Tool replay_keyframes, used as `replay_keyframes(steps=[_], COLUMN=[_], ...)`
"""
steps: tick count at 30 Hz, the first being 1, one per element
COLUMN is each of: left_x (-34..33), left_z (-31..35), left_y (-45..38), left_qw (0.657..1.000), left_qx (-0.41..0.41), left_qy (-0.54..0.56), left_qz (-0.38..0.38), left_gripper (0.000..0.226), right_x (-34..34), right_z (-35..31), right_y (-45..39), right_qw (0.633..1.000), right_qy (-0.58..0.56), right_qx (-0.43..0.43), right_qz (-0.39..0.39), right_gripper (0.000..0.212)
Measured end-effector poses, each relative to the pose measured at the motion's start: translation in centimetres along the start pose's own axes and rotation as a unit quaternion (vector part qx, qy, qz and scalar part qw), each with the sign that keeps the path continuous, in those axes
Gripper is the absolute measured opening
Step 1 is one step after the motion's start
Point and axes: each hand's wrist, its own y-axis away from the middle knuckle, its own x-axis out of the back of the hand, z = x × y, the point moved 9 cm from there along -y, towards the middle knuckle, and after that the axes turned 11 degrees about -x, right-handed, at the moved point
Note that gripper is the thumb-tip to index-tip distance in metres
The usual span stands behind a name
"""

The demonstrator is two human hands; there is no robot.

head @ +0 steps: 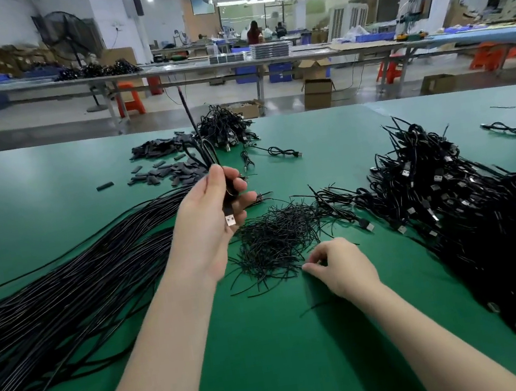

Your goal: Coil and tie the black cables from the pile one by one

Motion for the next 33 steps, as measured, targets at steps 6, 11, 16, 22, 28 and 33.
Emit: replay_keyframes(steps=[6, 11, 16, 22, 28, 33], left_x=[0.3, 0.0, -1.2, -3.4, -4.4, -4.4], left_z=[1.8, 1.2, 1.2, 0.9, 1.8, 1.3], left_y=[-0.7, -0.9, 0.0, 1.6, 2.3, 2.2], left_qw=[0.978, 0.939, 0.857, 0.782, 0.748, 0.727], left_qx=[-0.075, -0.102, -0.131, -0.139, -0.169, -0.160], left_qy=[-0.189, -0.314, -0.471, -0.566, -0.603, -0.622], left_qz=[-0.052, -0.099, -0.161, -0.222, -0.219, -0.242], left_gripper=[0.028, 0.027, 0.027, 0.037, 0.045, 0.044], right_x=[4.9, 8.4, 11.0, 12.8, 14.0, 13.9], right_z=[-0.6, -3.7, -7.5, -10.4, -10.6, -10.7], right_y=[1.0, 2.3, 5.7, 9.0, 10.5, 10.6], right_qw=[0.992, 0.982, 0.969, 0.947, 0.906, 0.904], right_qy=[0.106, 0.093, 0.002, -0.015, 0.022, 0.008], right_qx=[0.022, 0.065, 0.185, 0.263, 0.316, 0.345], right_qz=[0.071, 0.149, 0.164, 0.185, 0.280, 0.254], right_gripper=[0.011, 0.014, 0.012, 0.013, 0.007, 0.003])
